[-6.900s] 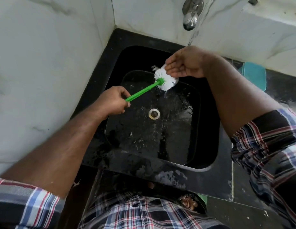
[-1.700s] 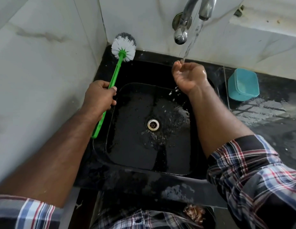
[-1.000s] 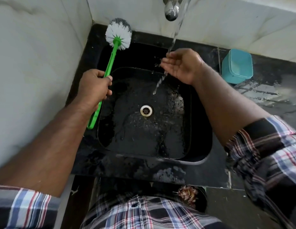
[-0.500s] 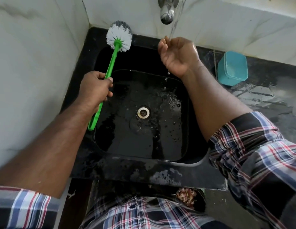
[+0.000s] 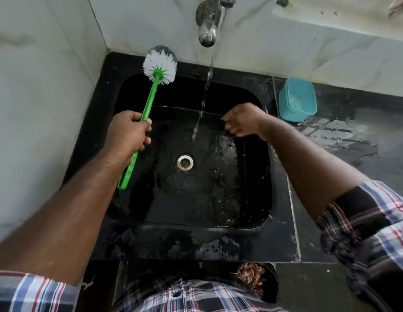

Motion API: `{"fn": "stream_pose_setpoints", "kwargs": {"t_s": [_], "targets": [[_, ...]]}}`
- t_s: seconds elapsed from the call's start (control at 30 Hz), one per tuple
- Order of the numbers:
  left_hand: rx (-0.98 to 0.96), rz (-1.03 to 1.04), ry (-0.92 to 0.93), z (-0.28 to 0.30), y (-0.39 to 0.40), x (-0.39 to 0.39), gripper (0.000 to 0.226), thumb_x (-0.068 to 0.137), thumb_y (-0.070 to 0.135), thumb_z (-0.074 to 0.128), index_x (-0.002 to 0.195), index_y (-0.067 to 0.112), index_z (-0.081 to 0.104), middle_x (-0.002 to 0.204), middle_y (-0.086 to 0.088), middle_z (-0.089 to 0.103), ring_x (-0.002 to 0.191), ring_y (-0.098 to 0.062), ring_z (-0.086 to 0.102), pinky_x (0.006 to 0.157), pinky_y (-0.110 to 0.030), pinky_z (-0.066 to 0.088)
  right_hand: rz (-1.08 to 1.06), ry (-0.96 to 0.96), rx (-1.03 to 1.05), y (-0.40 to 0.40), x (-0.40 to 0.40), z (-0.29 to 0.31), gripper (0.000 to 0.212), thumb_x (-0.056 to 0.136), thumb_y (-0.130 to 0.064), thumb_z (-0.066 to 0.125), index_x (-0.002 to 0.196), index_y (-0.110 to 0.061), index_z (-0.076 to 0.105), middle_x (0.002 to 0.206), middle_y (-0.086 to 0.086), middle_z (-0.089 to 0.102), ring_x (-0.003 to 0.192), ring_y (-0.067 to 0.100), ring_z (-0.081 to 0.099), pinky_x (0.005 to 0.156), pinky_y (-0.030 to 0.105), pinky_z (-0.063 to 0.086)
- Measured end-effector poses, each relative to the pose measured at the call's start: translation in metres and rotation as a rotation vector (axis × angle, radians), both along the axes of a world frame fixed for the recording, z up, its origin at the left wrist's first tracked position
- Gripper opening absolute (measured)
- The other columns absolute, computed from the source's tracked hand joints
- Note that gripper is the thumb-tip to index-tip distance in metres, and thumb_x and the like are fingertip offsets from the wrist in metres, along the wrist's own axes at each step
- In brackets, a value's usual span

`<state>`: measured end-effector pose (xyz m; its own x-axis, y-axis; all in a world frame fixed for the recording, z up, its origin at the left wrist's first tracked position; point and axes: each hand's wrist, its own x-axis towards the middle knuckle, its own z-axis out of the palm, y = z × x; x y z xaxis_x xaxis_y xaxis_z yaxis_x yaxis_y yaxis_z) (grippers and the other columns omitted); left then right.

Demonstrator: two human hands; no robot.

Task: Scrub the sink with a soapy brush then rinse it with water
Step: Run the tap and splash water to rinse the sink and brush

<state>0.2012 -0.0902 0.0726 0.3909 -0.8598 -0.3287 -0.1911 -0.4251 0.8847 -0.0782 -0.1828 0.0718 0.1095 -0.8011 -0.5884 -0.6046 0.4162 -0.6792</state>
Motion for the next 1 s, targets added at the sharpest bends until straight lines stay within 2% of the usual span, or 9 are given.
{"fn": "stream_pose_setpoints", "kwargs": {"t_s": [0.1, 0.27, 0.43, 0.57, 0.67, 0.77, 0.87, 0.93, 1.0], "targets": [[0.000, -0.009, -0.013, 0.002, 0.002, 0.000, 0.013, 0.094, 0.019, 0.061, 0.106, 0.015, 0.063, 0.085, -0.002, 0.066, 0.049, -0.009, 0.055, 0.038, -0.021, 0.038, -0.298, -0.302, -0.053, -0.018, 0.024, -0.002, 0.012, 0.094, -0.017, 0.052, 0.094, -0.014, 0.064, 0.090, 0.009, 0.067, 0.077, 0.021, 0.066, 0.065, 0.027, 0.055], [-0.006, 0.003, -0.029, 0.005, 0.007, 0.003, 0.008, 0.094, 0.019, 0.062, 0.102, 0.017, 0.062, 0.085, -0.002, 0.067, 0.049, -0.010, 0.055, 0.039, -0.023, 0.039, -0.580, -0.692, 0.118, -0.037, 0.053, -0.008, 0.023, 0.095, -0.013, 0.047, 0.106, 0.002, 0.061, 0.112, 0.024, 0.062, 0.105, 0.035, 0.062, 0.078, 0.035, 0.058], [-0.004, 0.017, -0.024, 0.006, 0.012, 0.010, 0.007, 0.095, 0.019, 0.062, 0.100, 0.022, 0.058, 0.086, -0.002, 0.067, 0.050, -0.010, 0.056, 0.039, -0.022, 0.040, -0.811, -1.026, 0.236, -0.037, 0.071, -0.007, 0.025, 0.098, -0.007, 0.038, 0.090, 0.006, 0.058, 0.095, 0.019, 0.061, 0.088, 0.032, 0.063, 0.069, 0.036, 0.060], [0.001, 0.024, -0.031, 0.006, 0.013, 0.015, 0.005, 0.095, 0.019, 0.062, 0.095, 0.024, 0.060, 0.084, -0.001, 0.068, 0.048, -0.008, 0.055, 0.040, -0.023, 0.041, -0.801, -1.118, 0.326, -0.037, 0.081, -0.002, 0.026, 0.095, -0.003, 0.034, 0.082, 0.001, 0.056, 0.078, 0.014, 0.057, 0.071, 0.026, 0.058, 0.047, 0.023, 0.054], [0.003, 0.017, -0.044, 0.004, 0.013, 0.016, 0.016, 0.094, 0.020, 0.062, 0.084, 0.030, 0.056, 0.084, -0.001, 0.068, 0.048, -0.008, 0.056, 0.042, -0.024, 0.042, -0.674, -1.208, 0.395, -0.039, 0.077, 0.002, 0.015, 0.082, 0.002, 0.039, 0.083, 0.000, 0.055, 0.074, 0.014, 0.057, 0.064, 0.025, 0.060, 0.048, 0.022, 0.051], [0.007, 0.030, -0.031, 0.002, 0.013, 0.017, 0.008, 0.094, 0.019, 0.062, 0.094, 0.026, 0.058, 0.086, -0.002, 0.068, 0.049, -0.009, 0.056, 0.042, -0.024, 0.042, -0.592, -1.269, 0.450, -0.047, 0.054, 0.014, 0.014, 0.082, 0.000, 0.042, 0.082, -0.001, 0.056, 0.075, 0.012, 0.058, 0.065, 0.023, 0.061, 0.052, 0.022, 0.052], [0.008, 0.041, -0.019, 0.000, 0.012, 0.019, 0.007, 0.094, 0.019, 0.063, 0.098, 0.024, 0.058, 0.086, -0.002, 0.069, 0.048, -0.009, 0.056, 0.040, -0.024, 0.040, -0.500, -0.969, 0.304, -0.049, 0.023, 0.022, 0.021, 0.088, -0.008, 0.045, 0.075, -0.002, 0.060, 0.073, 0.011, 0.061, 0.068, 0.022, 0.062, 0.058, 0.025, 0.055], [0.011, 0.046, -0.019, 0.000, 0.012, 0.019, 0.006, 0.094, 0.019, 0.062, 0.096, 0.024, 0.059, 0.084, -0.001, 0.068, 0.048, -0.009, 0.056, 0.040, -0.023, 0.040, -0.159, -0.233, 0.120, -0.039, 0.002, 0.019, 0.017, 0.084, -0.010, 0.055, 0.075, -0.003, 0.067, 0.073, 0.009, 0.065, 0.071, 0.024, 0.063, 0.064, 0.030, 0.057], [0.015, 0.043, -0.023, -0.001, 0.011, 0.020, 0.004, 0.094, 0.019, 0.062, 0.097, 0.021, 0.062, 0.083, -0.001, 0.068, 0.046, -0.008, 0.056, 0.040, -0.023, 0.040, 0.304, 0.459, 0.134, -0.024, -0.008, 0.014, 0.014, 0.086, -0.008, 0.060, 0.092, -0.006, 0.071, 0.092, 0.012, 0.069, 0.082, 0.027, 0.064, 0.073, 0.039, 0.059]]}}
